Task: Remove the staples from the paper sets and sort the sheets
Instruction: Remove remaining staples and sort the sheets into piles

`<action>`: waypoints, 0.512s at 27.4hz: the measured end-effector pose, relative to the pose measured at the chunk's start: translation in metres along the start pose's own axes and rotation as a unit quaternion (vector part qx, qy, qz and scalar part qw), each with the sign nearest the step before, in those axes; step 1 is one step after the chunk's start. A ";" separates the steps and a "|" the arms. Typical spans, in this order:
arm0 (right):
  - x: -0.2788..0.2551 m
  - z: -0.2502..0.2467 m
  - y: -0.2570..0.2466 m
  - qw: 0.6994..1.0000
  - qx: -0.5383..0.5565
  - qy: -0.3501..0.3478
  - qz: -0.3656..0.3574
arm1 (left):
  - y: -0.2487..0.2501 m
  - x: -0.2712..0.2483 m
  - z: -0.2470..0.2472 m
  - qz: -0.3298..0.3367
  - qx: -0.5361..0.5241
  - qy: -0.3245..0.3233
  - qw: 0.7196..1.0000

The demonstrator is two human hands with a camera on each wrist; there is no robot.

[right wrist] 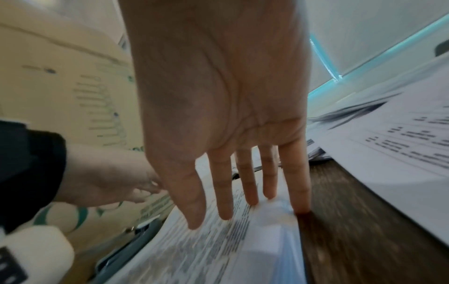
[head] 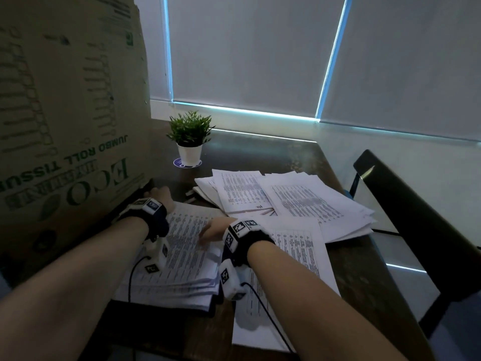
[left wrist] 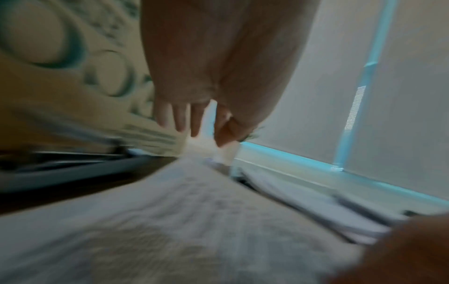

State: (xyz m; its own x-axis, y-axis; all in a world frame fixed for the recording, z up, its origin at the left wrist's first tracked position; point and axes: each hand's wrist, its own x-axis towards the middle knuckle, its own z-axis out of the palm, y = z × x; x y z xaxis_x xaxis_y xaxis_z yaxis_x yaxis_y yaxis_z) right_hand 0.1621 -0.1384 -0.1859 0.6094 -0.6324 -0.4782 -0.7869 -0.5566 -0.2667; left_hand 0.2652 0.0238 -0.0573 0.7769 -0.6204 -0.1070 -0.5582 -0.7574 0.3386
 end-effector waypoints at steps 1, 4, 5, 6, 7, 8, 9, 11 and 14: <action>-0.035 -0.013 0.004 0.996 0.081 0.046 0.000 | 0.021 -0.009 0.000 0.029 -0.045 -0.023 0.998; -0.157 -0.054 0.019 0.946 0.293 0.137 -0.010 | 0.081 -0.041 0.015 0.141 -0.142 -0.134 0.971; -0.165 -0.064 0.045 0.932 0.304 0.198 0.014 | 0.093 -0.051 0.025 0.156 -0.137 -0.181 0.961; -0.159 -0.067 0.071 0.923 0.286 0.248 0.070 | 0.105 -0.060 0.036 0.153 -0.129 -0.225 0.954; -0.170 -0.072 0.096 0.918 0.254 0.276 0.130 | 0.114 -0.069 0.047 0.144 -0.114 -0.267 0.946; -0.172 -0.072 0.121 0.912 0.232 0.285 0.182 | 0.123 -0.078 0.054 0.132 -0.101 -0.287 0.943; -0.181 -0.070 0.144 0.908 0.207 0.286 0.225 | 0.133 -0.085 0.061 0.137 -0.079 -0.293 0.943; -0.199 -0.063 0.178 0.926 0.156 0.227 0.257 | 0.148 -0.097 0.070 0.171 0.008 -0.235 0.957; -0.208 -0.048 0.201 0.926 0.241 0.185 0.224 | 0.158 -0.113 0.077 0.184 0.025 -0.182 0.966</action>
State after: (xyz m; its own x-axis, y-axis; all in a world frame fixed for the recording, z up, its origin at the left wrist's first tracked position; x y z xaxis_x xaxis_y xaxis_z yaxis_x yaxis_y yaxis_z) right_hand -0.1181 -0.1439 -0.0998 0.1329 -0.9328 -0.3349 -0.8667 0.0545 -0.4959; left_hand 0.0669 -0.0412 -0.0639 0.3741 -0.8729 -0.3132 -0.7973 -0.4752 0.3722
